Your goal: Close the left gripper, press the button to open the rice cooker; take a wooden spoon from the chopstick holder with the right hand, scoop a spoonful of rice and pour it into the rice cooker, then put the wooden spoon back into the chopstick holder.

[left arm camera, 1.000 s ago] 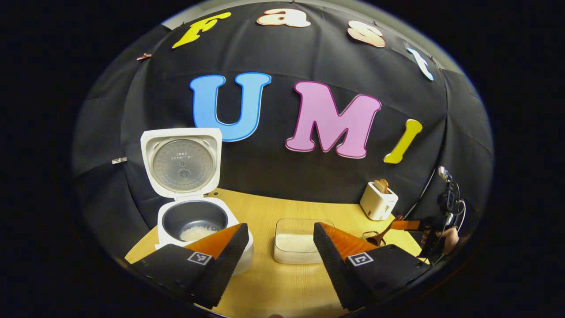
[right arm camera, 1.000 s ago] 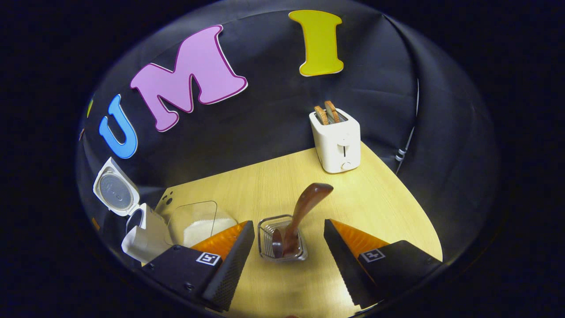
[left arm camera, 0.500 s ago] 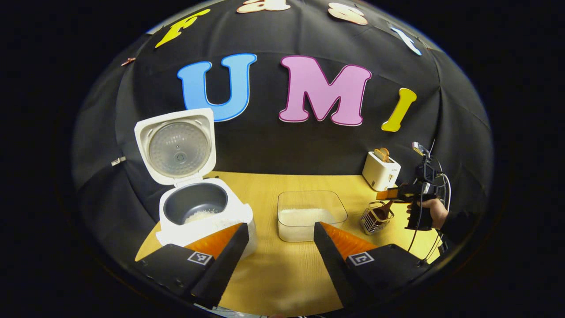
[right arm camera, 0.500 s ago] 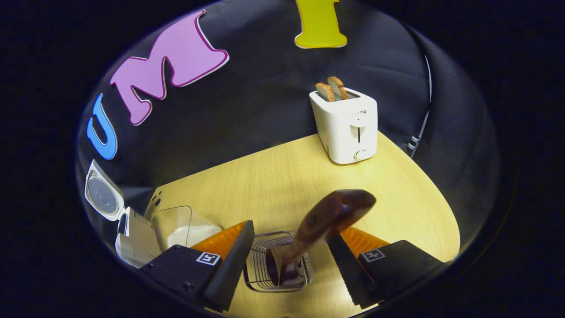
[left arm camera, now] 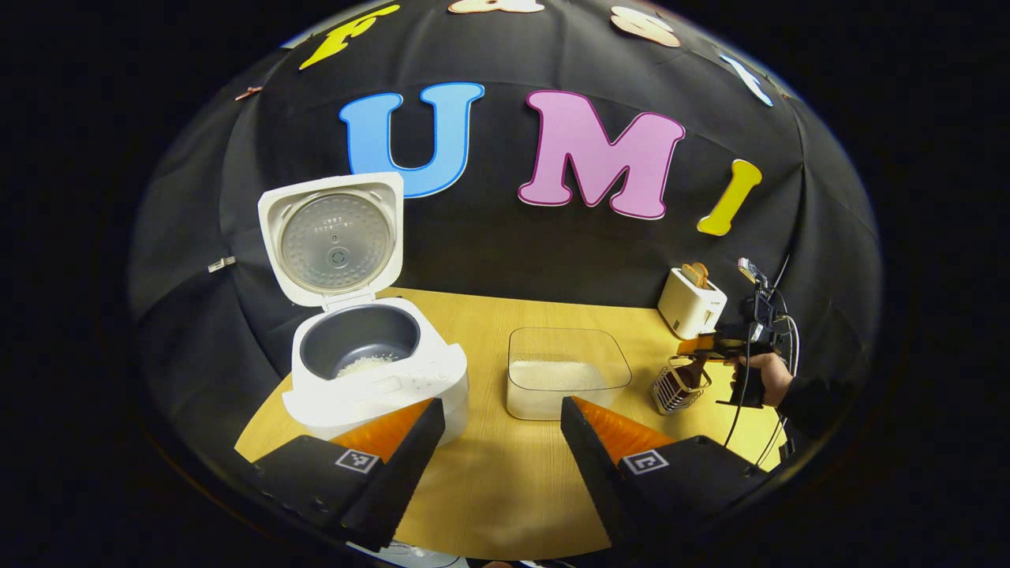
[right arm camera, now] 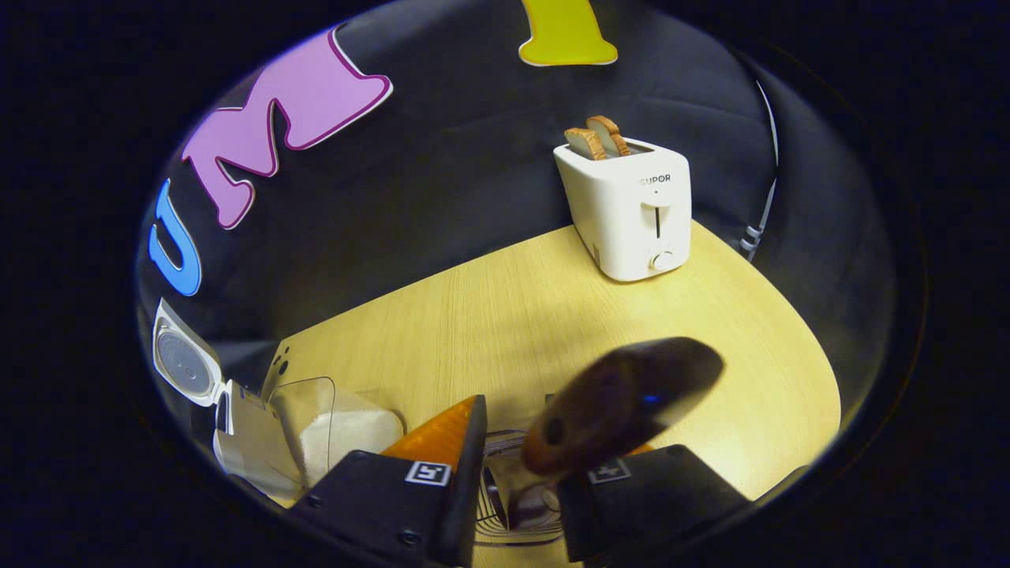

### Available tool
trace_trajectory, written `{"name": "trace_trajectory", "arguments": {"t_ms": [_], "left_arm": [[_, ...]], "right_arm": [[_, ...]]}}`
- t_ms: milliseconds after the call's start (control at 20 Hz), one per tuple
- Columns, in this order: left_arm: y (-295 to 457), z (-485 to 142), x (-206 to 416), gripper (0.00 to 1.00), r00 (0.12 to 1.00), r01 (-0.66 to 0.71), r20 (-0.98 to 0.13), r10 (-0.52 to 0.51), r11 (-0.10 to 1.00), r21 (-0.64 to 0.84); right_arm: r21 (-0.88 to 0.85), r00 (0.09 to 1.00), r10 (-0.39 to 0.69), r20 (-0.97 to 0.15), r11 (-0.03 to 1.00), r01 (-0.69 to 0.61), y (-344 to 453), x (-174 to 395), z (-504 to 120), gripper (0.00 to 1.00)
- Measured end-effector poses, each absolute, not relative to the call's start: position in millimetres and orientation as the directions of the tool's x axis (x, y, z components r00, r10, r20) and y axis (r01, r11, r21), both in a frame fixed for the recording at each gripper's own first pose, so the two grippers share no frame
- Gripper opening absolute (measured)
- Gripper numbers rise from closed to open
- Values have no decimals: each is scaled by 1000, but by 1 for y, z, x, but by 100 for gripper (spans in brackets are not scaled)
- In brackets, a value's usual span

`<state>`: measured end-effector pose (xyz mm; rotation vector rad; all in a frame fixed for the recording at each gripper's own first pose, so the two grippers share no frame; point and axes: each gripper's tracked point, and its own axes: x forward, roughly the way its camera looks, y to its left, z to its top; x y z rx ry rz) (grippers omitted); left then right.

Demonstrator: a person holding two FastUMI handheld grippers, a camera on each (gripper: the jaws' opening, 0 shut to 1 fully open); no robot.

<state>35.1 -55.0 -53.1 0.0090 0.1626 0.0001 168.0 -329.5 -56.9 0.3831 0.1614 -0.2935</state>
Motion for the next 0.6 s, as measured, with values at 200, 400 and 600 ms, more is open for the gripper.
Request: {"name": "trace_trajectory", "arguments": {"t_ms": [200,400,600], "left_arm": [[-49,-54,38,96,986,-2,-166,4,1000,12],[-41,-43,41,96,991,13,-137,-10,1000,16],[-27,-29,45,96,994,38,-100,-36,999,12]], "right_arm": [[335,937,-269,-222,882,332,-330,163,-56,22],[338,935,-301,-190,874,350,-327,146,-31,20],[342,936,-316,-155,872,350,-315,131,6,21]]}}
